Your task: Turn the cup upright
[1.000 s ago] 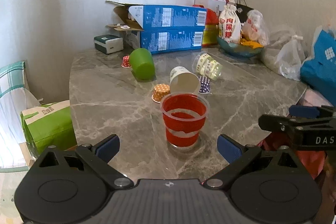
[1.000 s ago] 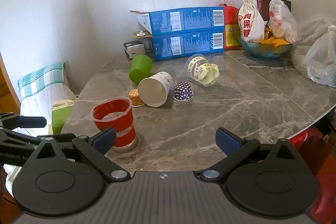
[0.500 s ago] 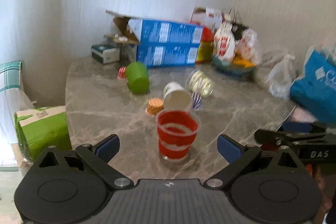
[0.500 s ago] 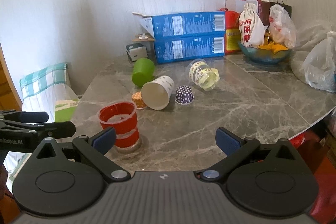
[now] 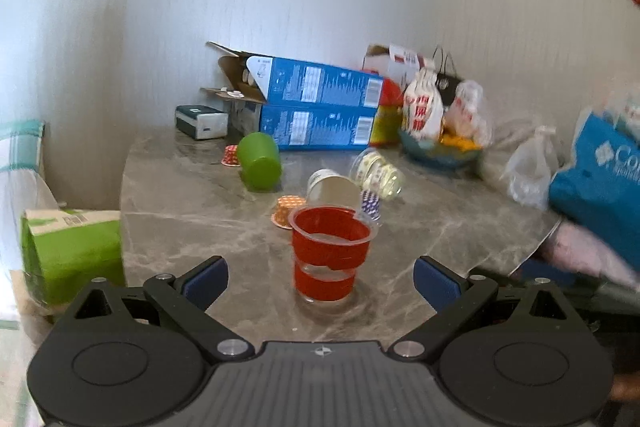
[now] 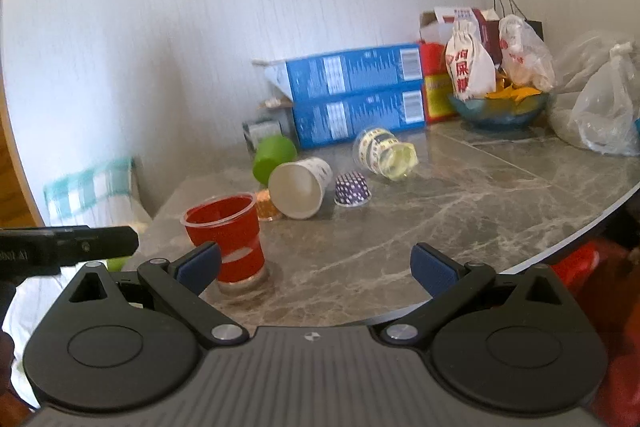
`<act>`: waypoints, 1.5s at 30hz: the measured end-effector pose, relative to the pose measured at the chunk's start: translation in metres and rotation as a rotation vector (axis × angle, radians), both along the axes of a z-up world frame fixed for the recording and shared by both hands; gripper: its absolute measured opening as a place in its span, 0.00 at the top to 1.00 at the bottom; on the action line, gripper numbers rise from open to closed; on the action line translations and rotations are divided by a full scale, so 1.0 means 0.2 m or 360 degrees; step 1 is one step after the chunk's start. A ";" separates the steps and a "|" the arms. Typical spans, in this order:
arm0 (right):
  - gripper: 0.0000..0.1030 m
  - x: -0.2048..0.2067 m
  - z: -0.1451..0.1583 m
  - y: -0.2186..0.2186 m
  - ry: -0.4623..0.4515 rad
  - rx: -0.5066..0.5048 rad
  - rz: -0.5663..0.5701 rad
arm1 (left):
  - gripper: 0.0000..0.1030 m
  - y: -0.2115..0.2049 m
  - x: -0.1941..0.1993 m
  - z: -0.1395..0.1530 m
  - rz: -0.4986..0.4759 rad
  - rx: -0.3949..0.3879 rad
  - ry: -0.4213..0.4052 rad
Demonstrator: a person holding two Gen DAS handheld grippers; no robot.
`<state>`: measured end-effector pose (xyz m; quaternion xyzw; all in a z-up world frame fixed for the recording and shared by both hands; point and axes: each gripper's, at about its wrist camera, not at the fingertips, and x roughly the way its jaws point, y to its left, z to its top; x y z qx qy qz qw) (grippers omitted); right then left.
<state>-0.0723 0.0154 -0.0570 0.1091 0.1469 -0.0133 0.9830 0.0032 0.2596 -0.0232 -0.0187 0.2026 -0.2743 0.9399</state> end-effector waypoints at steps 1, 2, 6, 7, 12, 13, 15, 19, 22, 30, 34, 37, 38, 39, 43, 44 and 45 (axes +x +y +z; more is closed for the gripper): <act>0.01 0.01 -0.02 0.00 -0.0002 0.0009 -0.0009 | 0.03 0.00 0.00 -0.01 -0.0023 -0.0007 0.0004; 0.01 0.01 -0.03 -0.01 0.0002 0.0013 -0.0019 | 0.03 -0.01 0.00 -0.02 -0.0034 0.0017 0.0007; 0.01 0.01 -0.02 0.00 -0.0009 -0.0070 -0.0003 | 0.03 -0.04 0.00 -0.02 0.0007 0.0103 -0.0007; 0.01 0.00 -0.01 0.00 -0.0013 -0.0080 -0.0012 | 0.03 -0.04 0.01 -0.01 0.0008 0.0102 0.0012; 0.01 -0.01 -0.01 -0.04 -0.0019 -0.0027 -0.0009 | 0.03 -0.04 0.03 -0.02 -0.0007 0.0081 0.0048; 0.01 -0.01 -0.01 -0.04 -0.0018 -0.0028 -0.0010 | 0.03 -0.04 0.03 -0.03 -0.0010 0.0081 0.0048; 0.01 -0.01 -0.02 -0.04 -0.0014 -0.0026 -0.0011 | 0.03 -0.04 0.03 -0.03 -0.0010 0.0089 0.0056; 0.01 0.00 -0.02 -0.04 -0.0017 -0.0024 0.0004 | 0.03 -0.03 0.04 -0.03 0.0002 0.0080 0.0052; 0.01 0.01 -0.02 -0.03 -0.0016 -0.0023 0.0017 | 0.03 -0.02 0.05 -0.03 0.0010 0.0074 0.0067; 0.01 0.03 -0.03 -0.03 -0.0003 -0.0022 0.0038 | 0.03 -0.02 0.07 -0.04 0.0014 0.0063 0.0090; 0.01 0.04 -0.04 -0.02 0.0010 -0.0028 0.0039 | 0.03 -0.01 0.09 -0.05 0.0021 0.0049 0.0109; 0.01 0.05 -0.04 -0.02 0.0015 -0.0027 0.0040 | 0.03 -0.01 0.10 -0.06 0.0023 0.0039 0.0119; 0.01 0.05 -0.04 -0.02 0.0015 -0.0027 0.0040 | 0.03 0.00 0.10 -0.06 0.0021 0.0034 0.0123; 0.01 0.05 -0.04 -0.02 0.0015 -0.0027 0.0041 | 0.03 0.00 0.10 -0.06 0.0018 0.0028 0.0129; 0.01 0.06 -0.04 -0.01 0.0020 -0.0036 0.0052 | 0.03 0.01 0.11 -0.07 0.0020 0.0002 0.0140; 0.01 0.06 -0.04 -0.01 0.0022 -0.0038 0.0053 | 0.03 0.02 0.12 -0.07 0.0024 0.0001 0.0140; 0.01 0.06 -0.05 -0.01 0.0025 -0.0039 0.0054 | 0.03 0.01 0.12 -0.07 0.0027 0.0003 0.0139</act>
